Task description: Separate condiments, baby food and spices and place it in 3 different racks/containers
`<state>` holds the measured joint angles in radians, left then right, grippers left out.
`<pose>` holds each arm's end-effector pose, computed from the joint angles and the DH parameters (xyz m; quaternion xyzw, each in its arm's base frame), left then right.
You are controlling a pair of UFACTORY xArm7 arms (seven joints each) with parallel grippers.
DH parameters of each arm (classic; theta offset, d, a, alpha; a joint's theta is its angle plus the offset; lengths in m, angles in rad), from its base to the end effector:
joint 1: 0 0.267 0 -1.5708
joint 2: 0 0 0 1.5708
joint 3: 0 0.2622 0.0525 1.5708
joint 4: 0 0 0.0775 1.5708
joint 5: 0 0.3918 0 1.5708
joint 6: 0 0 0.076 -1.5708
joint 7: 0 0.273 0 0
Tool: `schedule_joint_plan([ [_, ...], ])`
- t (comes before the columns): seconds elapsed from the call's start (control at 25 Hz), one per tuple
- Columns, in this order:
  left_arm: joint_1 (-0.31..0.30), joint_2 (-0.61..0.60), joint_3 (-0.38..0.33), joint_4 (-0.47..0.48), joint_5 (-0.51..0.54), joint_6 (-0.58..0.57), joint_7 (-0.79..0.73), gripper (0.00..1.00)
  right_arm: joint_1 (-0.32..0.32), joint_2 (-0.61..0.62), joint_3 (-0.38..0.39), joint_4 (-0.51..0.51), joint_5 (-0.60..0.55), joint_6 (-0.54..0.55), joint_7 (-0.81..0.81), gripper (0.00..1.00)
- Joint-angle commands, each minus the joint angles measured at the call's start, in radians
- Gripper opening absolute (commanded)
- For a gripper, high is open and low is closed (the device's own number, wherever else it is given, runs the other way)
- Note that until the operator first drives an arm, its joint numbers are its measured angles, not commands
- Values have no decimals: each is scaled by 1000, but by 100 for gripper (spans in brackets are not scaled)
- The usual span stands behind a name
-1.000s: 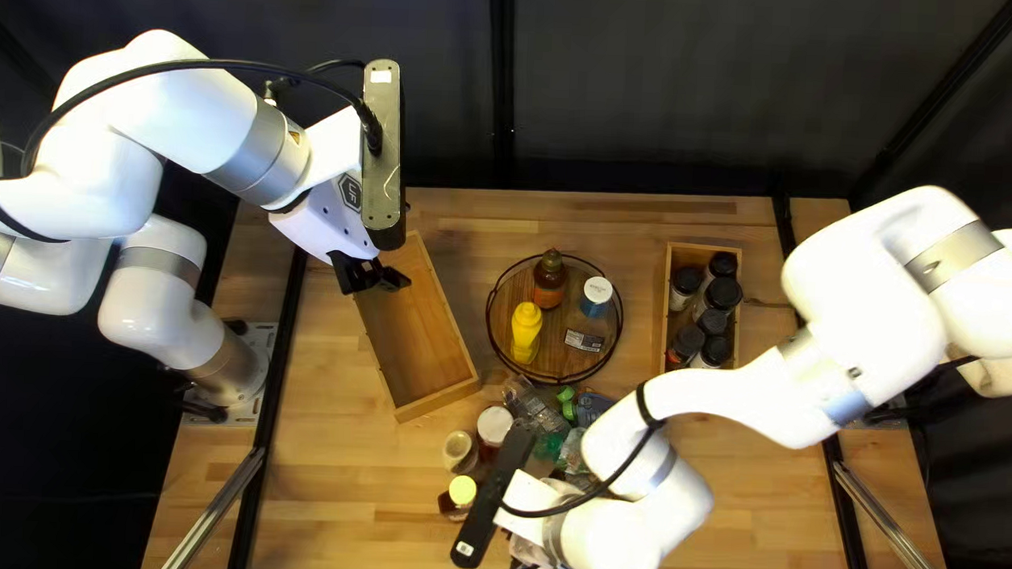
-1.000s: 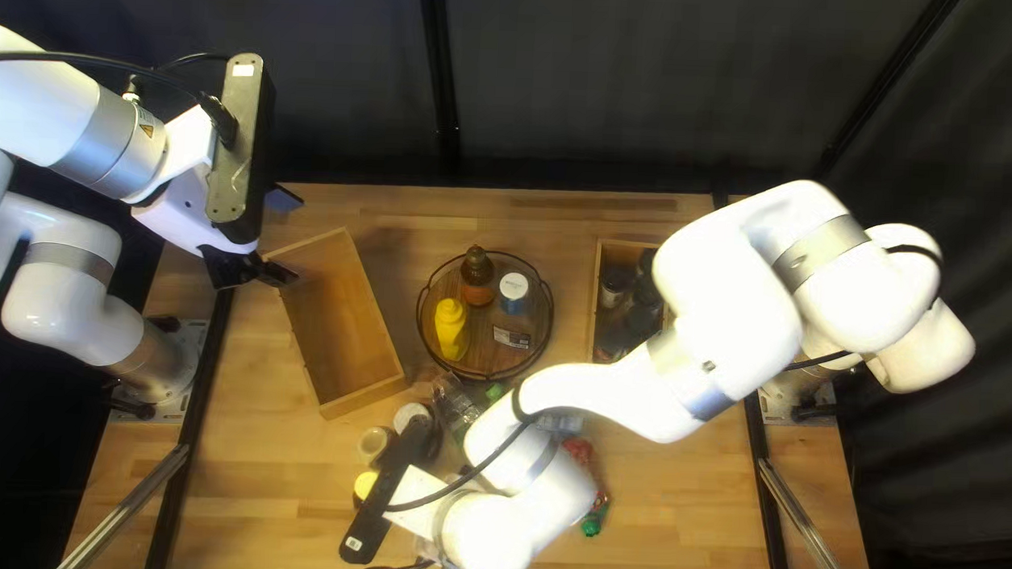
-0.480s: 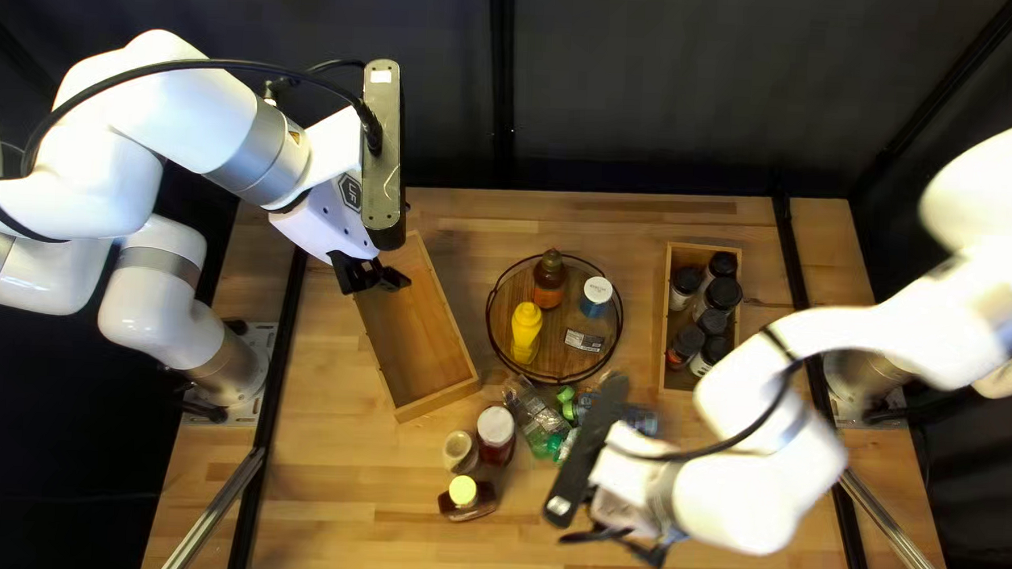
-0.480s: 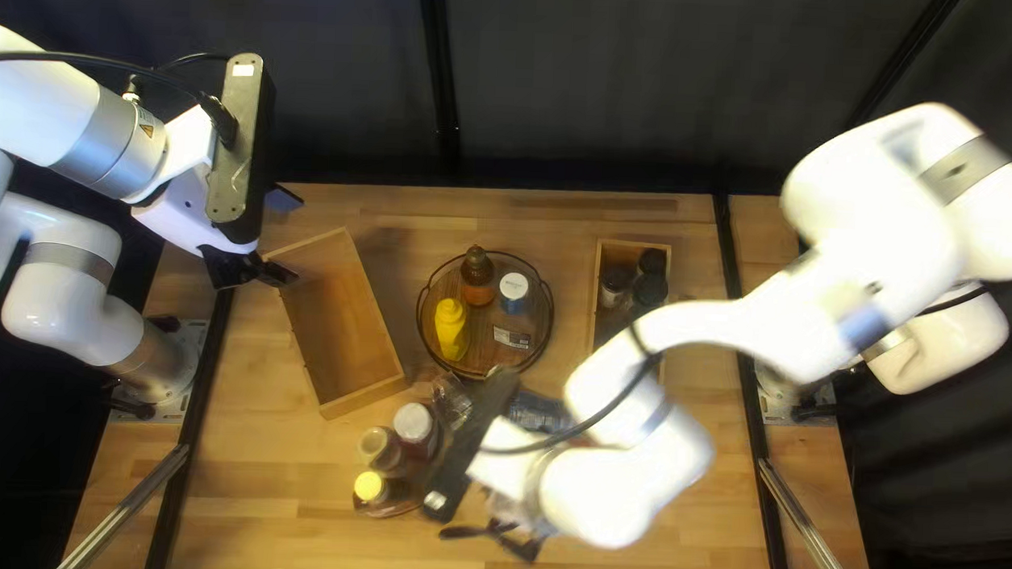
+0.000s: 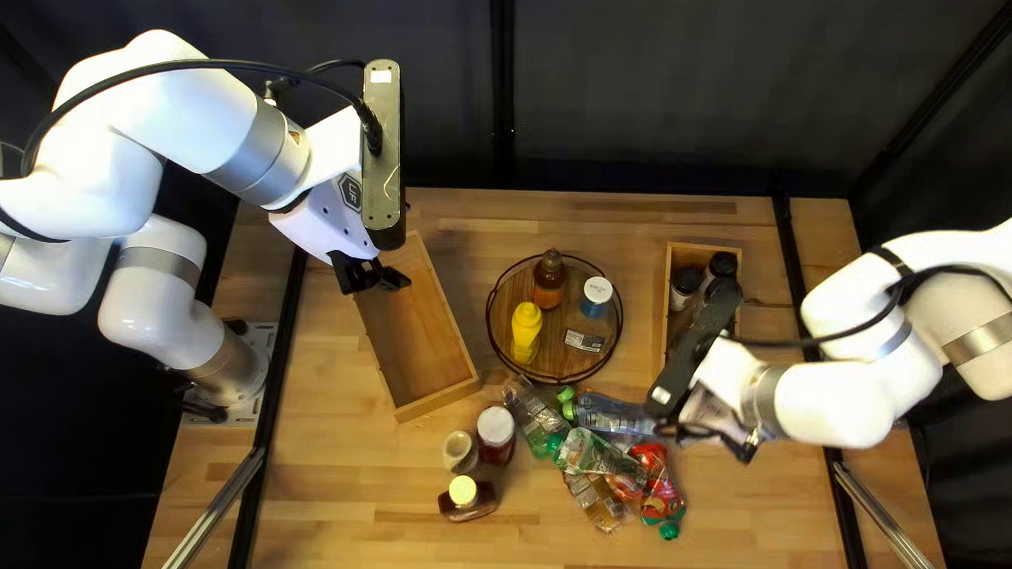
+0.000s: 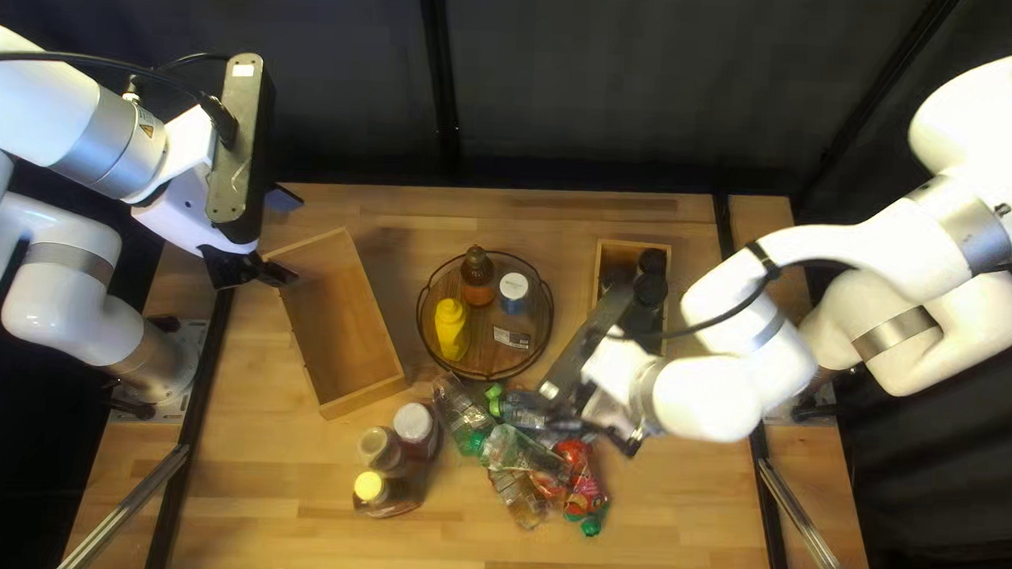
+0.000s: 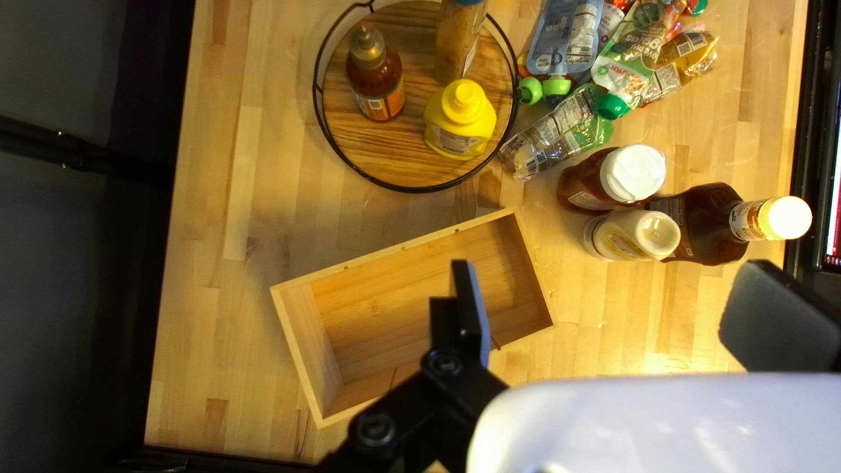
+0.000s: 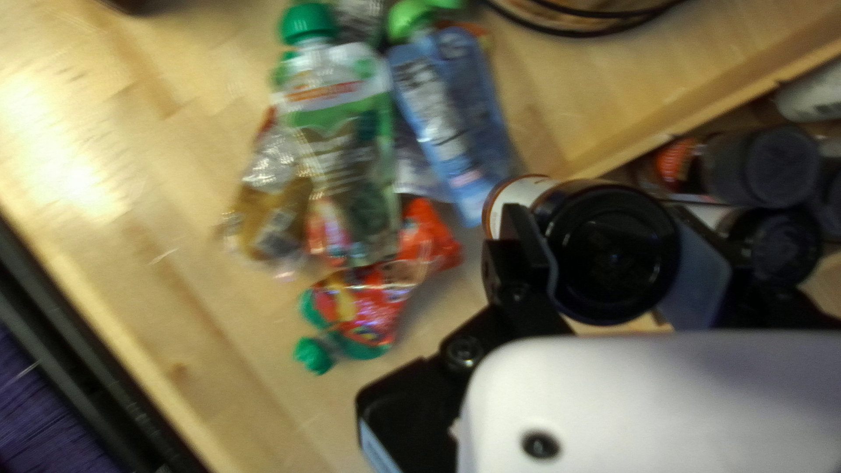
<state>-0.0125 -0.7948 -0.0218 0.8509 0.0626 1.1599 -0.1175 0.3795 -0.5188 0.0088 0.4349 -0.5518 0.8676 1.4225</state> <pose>0.4294 -0.0001 0.3894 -0.9693 -0.0364 -0.2424 0.0209 0.3955 0.0705 0.1114 0.9176 -0.3302 0.1962 0.1020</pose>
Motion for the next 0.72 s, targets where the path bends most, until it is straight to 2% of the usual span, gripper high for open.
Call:
schedule_joint_plan([
  [0.04,0,0,0,0,0,0,0,100,-21,-43,-12,-58,-16,-17,19,1],
  [0.56,0,0,0,0,0,0,0,100,-74,-7,-37,-139,-101,-136,48,4],
  [0.68,0,0,0,0,0,0,0,100,-76,3,-34,-143,-108,-149,57,10],
  [0.72,0,0,0,0,0,0,0,100,-77,7,-34,-144,-110,-154,60,21],
])
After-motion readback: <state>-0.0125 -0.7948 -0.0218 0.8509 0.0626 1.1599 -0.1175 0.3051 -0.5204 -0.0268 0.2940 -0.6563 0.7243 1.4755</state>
